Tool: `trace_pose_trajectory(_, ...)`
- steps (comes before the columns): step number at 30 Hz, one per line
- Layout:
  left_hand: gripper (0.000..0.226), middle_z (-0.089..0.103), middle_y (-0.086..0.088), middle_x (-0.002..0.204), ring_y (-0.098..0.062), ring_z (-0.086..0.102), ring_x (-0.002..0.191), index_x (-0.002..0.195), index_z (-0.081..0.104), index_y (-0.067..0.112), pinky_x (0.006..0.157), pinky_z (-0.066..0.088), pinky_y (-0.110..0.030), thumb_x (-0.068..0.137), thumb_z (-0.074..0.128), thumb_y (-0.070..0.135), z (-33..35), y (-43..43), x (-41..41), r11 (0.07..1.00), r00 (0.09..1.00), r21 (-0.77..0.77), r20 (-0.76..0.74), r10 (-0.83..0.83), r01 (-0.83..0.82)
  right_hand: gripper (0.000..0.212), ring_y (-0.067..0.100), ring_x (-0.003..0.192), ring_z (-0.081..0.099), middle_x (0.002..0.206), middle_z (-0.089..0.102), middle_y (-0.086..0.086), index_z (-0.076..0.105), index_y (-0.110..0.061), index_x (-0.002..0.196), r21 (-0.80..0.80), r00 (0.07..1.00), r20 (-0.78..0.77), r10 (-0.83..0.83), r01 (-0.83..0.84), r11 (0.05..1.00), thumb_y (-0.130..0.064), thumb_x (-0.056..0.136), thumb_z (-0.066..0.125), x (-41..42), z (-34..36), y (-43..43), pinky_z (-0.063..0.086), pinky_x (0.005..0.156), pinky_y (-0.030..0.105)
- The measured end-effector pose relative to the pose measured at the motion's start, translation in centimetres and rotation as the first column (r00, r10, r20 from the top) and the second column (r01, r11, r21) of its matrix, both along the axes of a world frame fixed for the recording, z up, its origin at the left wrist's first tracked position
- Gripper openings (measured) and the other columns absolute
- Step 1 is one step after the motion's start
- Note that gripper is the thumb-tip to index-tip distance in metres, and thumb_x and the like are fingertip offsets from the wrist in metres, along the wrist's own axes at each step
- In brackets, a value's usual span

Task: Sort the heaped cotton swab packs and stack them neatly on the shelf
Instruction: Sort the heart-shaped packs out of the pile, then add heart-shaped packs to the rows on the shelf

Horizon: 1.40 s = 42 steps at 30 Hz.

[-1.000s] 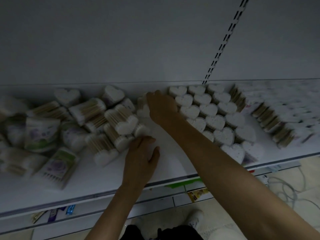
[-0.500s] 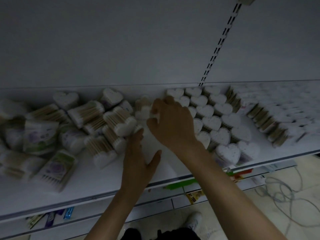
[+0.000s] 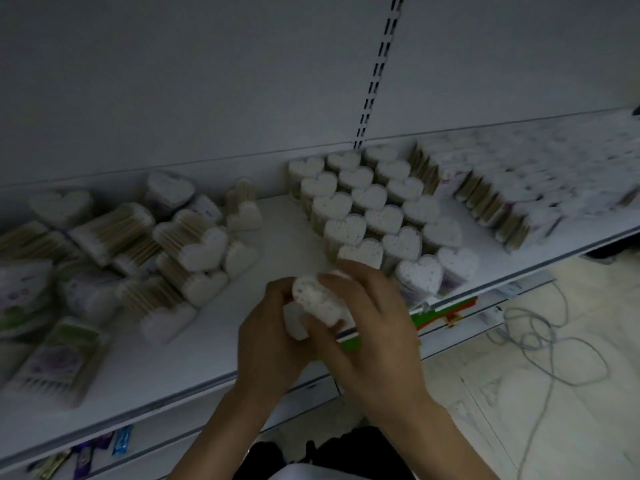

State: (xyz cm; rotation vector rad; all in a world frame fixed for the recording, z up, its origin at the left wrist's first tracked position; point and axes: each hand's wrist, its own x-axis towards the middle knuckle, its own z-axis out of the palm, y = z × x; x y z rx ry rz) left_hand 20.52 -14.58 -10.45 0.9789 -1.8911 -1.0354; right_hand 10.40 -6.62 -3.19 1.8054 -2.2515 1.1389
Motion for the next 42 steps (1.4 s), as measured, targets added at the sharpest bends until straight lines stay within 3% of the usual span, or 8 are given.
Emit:
trace_pose_trajectory(3, 0.049, 0.050, 0.032, 0.093, 0.008, 0.054, 0.078, 0.097, 0.042, 0.049, 0.071, 0.039, -0.002, 0.068, 0.080, 0.037, 0.5, 1.1, -1.8, 0.994, 0.992, -0.020, 0.068, -0.104, 0.106, 0.041, 0.026, 0.118, 0.051, 0.131, 0.052, 0.012, 0.055, -0.020, 0.122, -0.005, 0.998, -0.003, -0.065, 0.065, 0.998, -0.035, 0.084, 0.061, -1.5, -1.3, 1.7, 0.045, 0.094, 0.029)
trace_pose_trajectory(5, 0.054, 0.048, 0.027, 0.110, 0.004, 0.050, 0.098, 0.114, 0.047, 0.041, 0.084, 0.037, -0.007, 0.067, 0.072, 0.051, 0.2, 1.2, -2.7, 0.983, 0.987, -0.114, 0.095, -0.131, 0.142, 0.039, 0.025, 0.115, 0.053, 0.127, 0.053, 0.013, 0.060, -0.015, 0.119, -0.012, 0.993, 0.010, -0.121, 0.122, 0.993, -0.035, 0.085, 0.059, -2.6, -1.9, 2.4, 0.043, 0.092, 0.025)
trace_pose_trajectory(9, 0.095, 0.030, 0.020, 0.137, 0.007, 0.029, 0.126, 0.143, 0.026, 0.026, 0.105, 0.021, -0.004, 0.066, 0.069, 0.062, -1.3, 0.6, -3.4, 0.967, 0.984, -0.198, 0.104, -0.141, 0.160, 0.040, 0.026, 0.110, 0.056, 0.124, 0.055, 0.013, 0.059, -0.014, 0.118, 0.011, 0.979, -0.050, -0.196, 0.197, 0.980, -0.035, 0.085, 0.061, -4.2, -3.2, 2.9, 0.049, 0.084, 0.028)
trace_pose_trajectory(13, 0.101, 0.019, 0.019, 0.147, 0.014, 0.012, 0.137, 0.152, 0.010, 0.034, 0.109, 0.016, -0.007, 0.072, 0.063, 0.067, -1.1, 0.3, -3.5, 0.945, 0.973, -0.248, 0.139, -0.182, 0.212, 0.038, 0.028, 0.115, 0.052, 0.126, 0.058, 0.014, 0.055, -0.015, 0.117, -0.014, 0.967, -0.154, -0.203, 0.203, 0.979, -0.033, 0.085, 0.062, -4.6, -4.1, 2.3, 0.046, 0.092, 0.037)
trace_pose_trajectory(17, 0.093, 0.023, 0.009, 0.154, -0.003, 0.025, 0.138, 0.153, 0.015, 0.027, 0.106, 0.026, -0.017, 0.080, 0.055, 0.068, -1.2, 0.2, -3.8, 0.920, 0.963, -0.317, 0.214, -0.166, 0.229, 0.033, 0.031, 0.106, 0.054, 0.119, 0.061, 0.016, 0.067, -0.013, 0.109, -0.073, 0.935, -0.259, -0.240, 0.229, 0.971, -0.031, 0.082, 0.070, -5.1, -4.1, 1.9, 0.036, 0.086, 0.035)
trace_pose_trajectory(21, 0.089, 0.027, 0.000, 0.156, -0.016, 0.037, 0.134, 0.151, 0.026, 0.017, 0.099, 0.040, -0.026, 0.083, 0.050, 0.069, -1.4, 0.3, -4.0, 0.914, 0.946, -0.335, 0.295, -0.131, 0.231, 0.033, 0.030, 0.102, 0.054, 0.115, 0.063, 0.013, 0.064, -0.013, 0.111, -0.082, 0.933, -0.272, -0.236, 0.222, 0.972, -0.031, 0.083, 0.069, -5.4, -4.5, 1.8, 0.037, 0.080, 0.035)
trace_pose_trajectory(28, 0.085, 0.035, -0.003, 0.151, -0.018, 0.040, 0.128, 0.149, 0.025, 0.022, 0.088, 0.039, -0.023, 0.078, 0.056, 0.058, -1.2, 0.2, -4.2, 0.919, 0.940, -0.345, 0.333, -0.072, 0.192, 0.034, 0.030, 0.105, 0.052, 0.119, 0.062, 0.012, 0.066, -0.012, 0.112, -0.038, 0.931, -0.266, -0.252, 0.251, 0.967, -0.028, 0.083, 0.069, -5.2, -4.0, 2.0, 0.037, 0.081, 0.036)
trace_pose_trajectory(42, 0.082, 0.038, -0.006, 0.149, -0.018, 0.040, 0.128, 0.147, 0.031, 0.018, 0.084, 0.041, -0.024, 0.082, 0.049, 0.065, -1.2, 0.3, -4.4, 0.912, 0.943, -0.367, 0.327, -0.059, 0.184, 0.031, 0.030, 0.105, 0.053, 0.117, 0.063, 0.012, 0.068, -0.012, 0.108, -0.022, 0.919, -0.286, -0.271, 0.276, 0.961, -0.026, 0.080, 0.071, -5.3, -3.7, 2.2, 0.035, 0.081, 0.036)
